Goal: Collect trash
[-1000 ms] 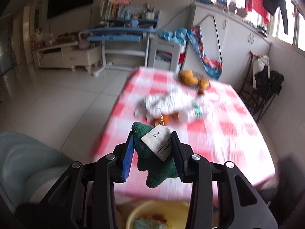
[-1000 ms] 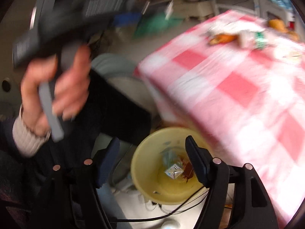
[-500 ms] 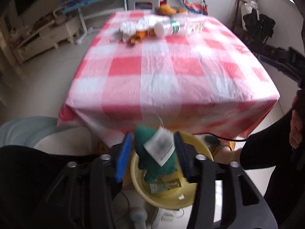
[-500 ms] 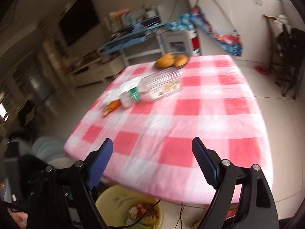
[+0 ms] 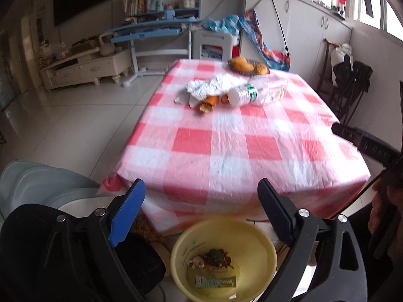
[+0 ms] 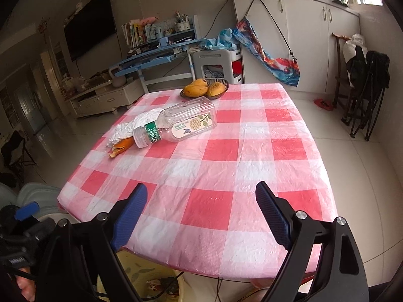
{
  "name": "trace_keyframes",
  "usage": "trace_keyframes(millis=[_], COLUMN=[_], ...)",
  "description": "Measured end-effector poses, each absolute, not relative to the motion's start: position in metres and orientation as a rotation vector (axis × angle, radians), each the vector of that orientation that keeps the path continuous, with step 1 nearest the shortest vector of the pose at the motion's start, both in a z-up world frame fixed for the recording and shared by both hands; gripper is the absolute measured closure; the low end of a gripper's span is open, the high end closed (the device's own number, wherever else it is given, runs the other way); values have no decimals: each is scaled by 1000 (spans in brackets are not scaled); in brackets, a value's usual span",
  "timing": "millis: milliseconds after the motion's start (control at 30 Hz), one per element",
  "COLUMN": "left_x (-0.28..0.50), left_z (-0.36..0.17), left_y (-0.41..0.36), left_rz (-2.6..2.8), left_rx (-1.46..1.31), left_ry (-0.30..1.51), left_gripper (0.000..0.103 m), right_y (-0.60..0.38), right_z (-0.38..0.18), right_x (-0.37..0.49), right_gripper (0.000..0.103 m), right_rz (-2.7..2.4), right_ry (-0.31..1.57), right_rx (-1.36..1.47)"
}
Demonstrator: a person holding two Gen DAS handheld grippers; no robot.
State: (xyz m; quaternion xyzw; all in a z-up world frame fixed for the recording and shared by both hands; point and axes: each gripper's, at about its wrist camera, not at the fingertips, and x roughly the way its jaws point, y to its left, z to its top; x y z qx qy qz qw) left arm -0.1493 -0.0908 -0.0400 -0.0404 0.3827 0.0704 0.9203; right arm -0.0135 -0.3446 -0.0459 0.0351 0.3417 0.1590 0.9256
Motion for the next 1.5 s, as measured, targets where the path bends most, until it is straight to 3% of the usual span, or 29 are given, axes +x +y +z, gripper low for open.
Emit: trace_keyframes(millis=[1500], left_x=[-128], left_z=[-16], left_y=[-96], left_rz=[186], left_rx=[-43], left_ry=[668], left_gripper=[12], right_y=[-347], right_z=[-25], right_x=[-22], right_gripper=[19], right_rz=[359], right_ry=[587], right_rx=[119])
